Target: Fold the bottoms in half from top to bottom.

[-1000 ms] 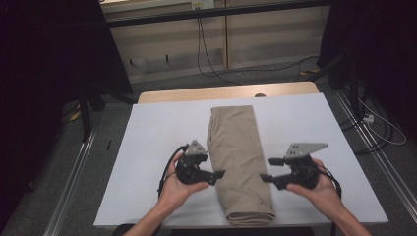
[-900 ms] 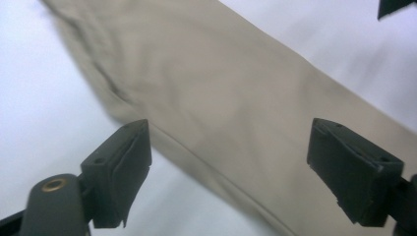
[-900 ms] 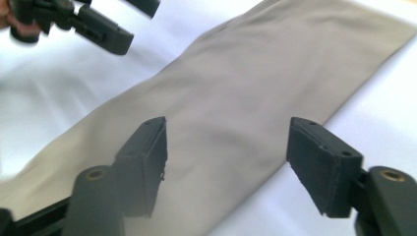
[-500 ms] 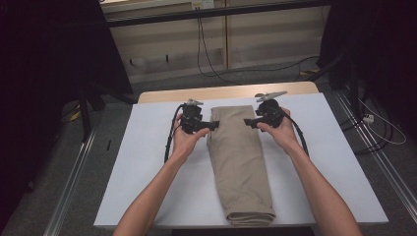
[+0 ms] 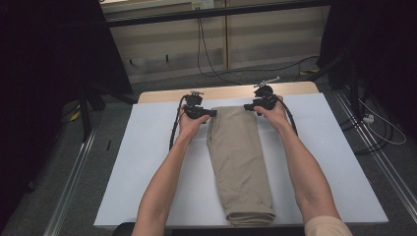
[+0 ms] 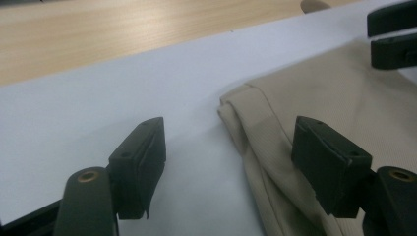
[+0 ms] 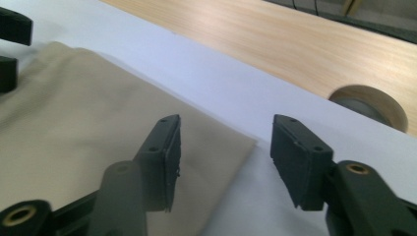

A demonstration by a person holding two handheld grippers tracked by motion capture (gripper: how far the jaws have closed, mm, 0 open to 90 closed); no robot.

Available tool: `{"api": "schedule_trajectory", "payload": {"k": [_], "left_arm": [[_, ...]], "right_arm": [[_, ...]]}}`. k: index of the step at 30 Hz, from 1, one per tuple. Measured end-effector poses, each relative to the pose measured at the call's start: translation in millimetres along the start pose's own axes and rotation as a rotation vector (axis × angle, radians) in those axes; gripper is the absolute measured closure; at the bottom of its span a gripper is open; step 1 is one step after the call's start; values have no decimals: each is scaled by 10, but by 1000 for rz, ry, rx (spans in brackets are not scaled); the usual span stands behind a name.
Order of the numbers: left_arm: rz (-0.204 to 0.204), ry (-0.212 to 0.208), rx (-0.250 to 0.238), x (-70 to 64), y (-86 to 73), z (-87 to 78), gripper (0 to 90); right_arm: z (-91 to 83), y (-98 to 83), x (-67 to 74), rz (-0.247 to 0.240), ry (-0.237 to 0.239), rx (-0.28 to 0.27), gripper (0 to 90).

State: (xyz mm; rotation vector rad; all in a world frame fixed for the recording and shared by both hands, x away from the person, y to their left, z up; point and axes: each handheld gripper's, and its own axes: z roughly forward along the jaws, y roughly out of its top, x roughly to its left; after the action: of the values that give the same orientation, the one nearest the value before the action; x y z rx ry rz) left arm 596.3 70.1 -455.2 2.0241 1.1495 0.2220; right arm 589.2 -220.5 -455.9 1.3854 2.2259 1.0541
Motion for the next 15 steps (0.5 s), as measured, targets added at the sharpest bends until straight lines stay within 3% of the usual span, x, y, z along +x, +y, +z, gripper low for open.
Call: {"api": "schedule_trajectory", "payload": {"k": [2,6,8,9,11,12,13,14,15], "left_arm": [[-5,-15,-7,15,11,62,286],[18,4,-15,22,51,134,295],[9,1,-15,46,69,151,337],[10,2,-8,42,82,154,341],[59,-17,-20,-1,70,181,405],[75,-3,-19,-29,64,185,410],[87,6,-15,-47,63,185,427],[93,2,0,-56,69,166,486],[61,-89,11,-58,62,146,675]], "right_arm": [[39,-16,-50,11,3,-6,457],[141,-4,-58,16,33,-2,430],[139,11,-36,-20,21,17,555],[123,11,-49,-5,55,22,651],[96,-7,-49,10,86,36,737],[89,1,-25,9,106,54,837],[90,12,2,12,155,77,842],[95,16,40,5,172,83,847],[93,22,49,7,169,87,851]]}}
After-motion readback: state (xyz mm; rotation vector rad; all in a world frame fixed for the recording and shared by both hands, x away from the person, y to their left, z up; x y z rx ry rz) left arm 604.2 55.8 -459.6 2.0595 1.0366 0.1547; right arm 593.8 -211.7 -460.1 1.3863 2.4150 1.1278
